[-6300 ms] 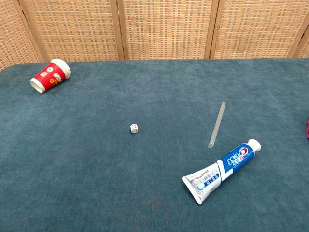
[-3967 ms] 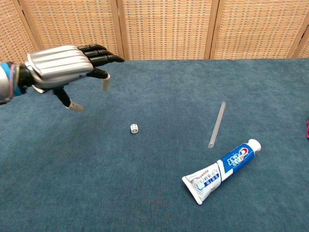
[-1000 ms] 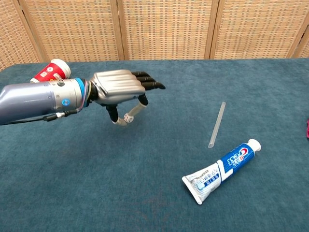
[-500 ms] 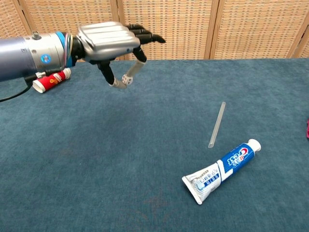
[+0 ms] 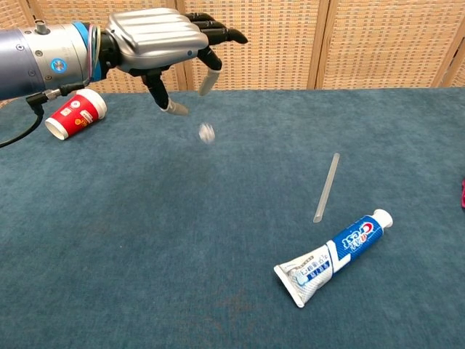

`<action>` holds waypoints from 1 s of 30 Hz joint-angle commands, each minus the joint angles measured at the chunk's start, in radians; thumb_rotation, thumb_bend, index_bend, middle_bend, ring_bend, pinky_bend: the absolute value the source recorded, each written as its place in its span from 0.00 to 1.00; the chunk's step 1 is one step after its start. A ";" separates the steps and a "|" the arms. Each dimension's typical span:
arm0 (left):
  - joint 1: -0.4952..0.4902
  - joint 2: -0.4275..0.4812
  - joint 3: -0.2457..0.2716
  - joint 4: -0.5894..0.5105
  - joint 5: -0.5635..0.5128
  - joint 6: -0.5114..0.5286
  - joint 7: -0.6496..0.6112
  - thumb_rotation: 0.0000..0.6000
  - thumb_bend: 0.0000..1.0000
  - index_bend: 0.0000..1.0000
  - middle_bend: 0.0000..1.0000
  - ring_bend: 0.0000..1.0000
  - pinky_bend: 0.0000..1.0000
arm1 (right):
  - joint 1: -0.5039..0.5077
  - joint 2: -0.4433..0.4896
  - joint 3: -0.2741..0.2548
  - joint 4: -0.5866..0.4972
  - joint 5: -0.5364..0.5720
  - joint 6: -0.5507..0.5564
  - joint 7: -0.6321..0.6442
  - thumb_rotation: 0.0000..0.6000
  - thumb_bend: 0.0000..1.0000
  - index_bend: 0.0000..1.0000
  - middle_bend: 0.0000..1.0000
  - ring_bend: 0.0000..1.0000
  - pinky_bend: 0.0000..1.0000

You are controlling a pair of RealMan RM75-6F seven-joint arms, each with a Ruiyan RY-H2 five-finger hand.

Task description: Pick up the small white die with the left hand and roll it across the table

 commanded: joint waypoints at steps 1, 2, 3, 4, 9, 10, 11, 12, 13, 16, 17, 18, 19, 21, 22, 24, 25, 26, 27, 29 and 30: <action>0.000 -0.002 -0.002 0.001 -0.004 -0.001 0.005 1.00 0.23 0.29 0.00 0.00 0.00 | 0.001 -0.001 0.000 0.001 0.000 0.000 0.000 1.00 0.10 0.14 0.00 0.00 0.00; 0.000 -0.002 -0.002 0.000 -0.006 -0.001 0.003 1.00 0.23 0.25 0.00 0.00 0.00 | 0.000 -0.001 0.000 0.002 0.000 -0.001 0.000 1.00 0.10 0.14 0.00 0.00 0.00; 0.001 -0.003 -0.003 -0.001 -0.008 -0.001 0.000 1.00 0.23 0.23 0.00 0.00 0.00 | 0.001 -0.001 -0.001 0.002 0.001 -0.002 -0.001 1.00 0.10 0.14 0.00 0.00 0.00; 0.001 -0.002 -0.002 -0.001 -0.008 -0.002 -0.002 1.00 0.23 0.21 0.00 0.00 0.00 | 0.001 -0.002 0.000 0.003 0.002 -0.003 -0.002 1.00 0.10 0.14 0.00 0.00 0.00; 0.004 0.000 -0.001 -0.001 -0.009 -0.001 -0.007 1.00 0.23 0.21 0.00 0.00 0.00 | 0.002 -0.003 -0.001 0.004 0.002 -0.005 -0.006 1.00 0.10 0.14 0.00 0.00 0.00; 0.005 0.001 0.000 0.000 -0.010 0.000 -0.007 1.00 0.23 0.21 0.00 0.00 0.00 | 0.002 -0.003 -0.001 0.004 0.002 -0.004 -0.006 1.00 0.10 0.14 0.00 0.00 0.00; 0.006 0.000 0.001 0.000 -0.010 0.001 -0.008 1.00 0.23 0.21 0.00 0.00 0.00 | 0.002 -0.003 -0.001 0.003 0.001 -0.004 -0.006 1.00 0.10 0.14 0.00 0.00 0.00; 0.008 0.000 0.002 0.000 -0.010 0.002 -0.008 1.00 0.23 0.21 0.00 0.00 0.00 | 0.002 -0.003 -0.001 0.003 0.002 -0.004 -0.007 1.00 0.10 0.14 0.00 0.00 0.00; 0.010 0.000 0.003 0.000 -0.009 0.005 -0.009 1.00 0.23 0.21 0.00 0.00 0.00 | 0.002 -0.003 -0.001 0.003 0.002 -0.004 -0.008 1.00 0.10 0.14 0.00 0.00 0.00; 0.017 0.000 0.005 -0.002 -0.012 0.012 -0.013 1.00 0.23 0.21 0.00 0.00 0.00 | 0.002 -0.002 -0.002 0.001 0.002 -0.006 -0.008 1.00 0.10 0.14 0.00 0.00 0.00; 0.021 0.000 0.006 -0.003 -0.013 0.016 -0.015 1.00 0.23 0.21 0.00 0.00 0.00 | 0.002 -0.002 -0.002 0.000 0.002 -0.006 -0.009 1.00 0.10 0.14 0.00 0.00 0.00; 0.025 0.001 0.007 -0.004 -0.015 0.019 -0.015 1.00 0.23 0.21 0.00 0.00 0.00 | 0.002 -0.001 -0.003 0.000 0.001 -0.006 -0.009 1.00 0.10 0.14 0.00 0.00 0.00; 0.027 0.001 0.008 -0.004 -0.015 0.021 -0.015 1.00 0.23 0.21 0.00 0.00 0.00 | 0.001 -0.001 -0.003 -0.001 0.001 -0.005 -0.009 1.00 0.10 0.14 0.00 0.00 0.00; 0.035 0.002 0.012 -0.005 -0.015 0.029 -0.015 1.00 0.23 0.21 0.00 0.00 0.00 | 0.001 -0.001 -0.003 -0.002 0.000 -0.004 -0.010 1.00 0.10 0.14 0.00 0.00 0.00; 0.038 0.004 0.013 -0.006 -0.015 0.032 -0.014 1.00 0.23 0.21 0.00 0.00 0.00 | 0.001 -0.001 -0.003 -0.002 0.000 -0.004 -0.010 1.00 0.10 0.14 0.00 0.00 0.00; 0.046 0.007 0.016 -0.007 -0.015 0.040 -0.015 1.00 0.23 0.21 0.00 0.00 0.00 | 0.001 -0.001 -0.003 -0.003 0.000 -0.005 -0.011 1.00 0.10 0.14 0.00 0.00 0.00; 0.050 0.009 0.017 -0.008 -0.017 0.041 -0.015 1.00 0.23 0.21 0.00 0.00 0.00 | 0.002 -0.001 -0.004 -0.003 -0.001 -0.005 -0.012 1.00 0.10 0.14 0.00 0.00 0.00; 0.052 0.010 0.018 -0.008 -0.018 0.042 -0.016 1.00 0.23 0.20 0.00 0.00 0.00 | 0.002 -0.001 -0.004 -0.004 -0.002 -0.005 -0.013 1.00 0.10 0.14 0.00 0.00 0.00; 0.055 0.012 0.018 -0.008 -0.020 0.044 -0.017 1.00 0.23 0.20 0.00 0.00 0.00 | 0.002 -0.001 -0.005 -0.004 -0.003 -0.004 -0.015 1.00 0.10 0.14 0.00 0.00 0.00; 0.061 0.017 0.018 -0.010 -0.022 0.048 -0.021 1.00 0.23 0.19 0.00 0.00 0.00 | 0.002 -0.002 -0.005 -0.005 -0.004 -0.003 -0.018 1.00 0.10 0.14 0.00 0.00 0.00; 0.063 0.019 0.018 -0.011 -0.023 0.051 -0.022 1.00 0.23 0.18 0.00 0.00 0.00 | 0.002 -0.002 -0.005 -0.006 -0.004 -0.003 -0.020 1.00 0.10 0.14 0.00 0.00 0.00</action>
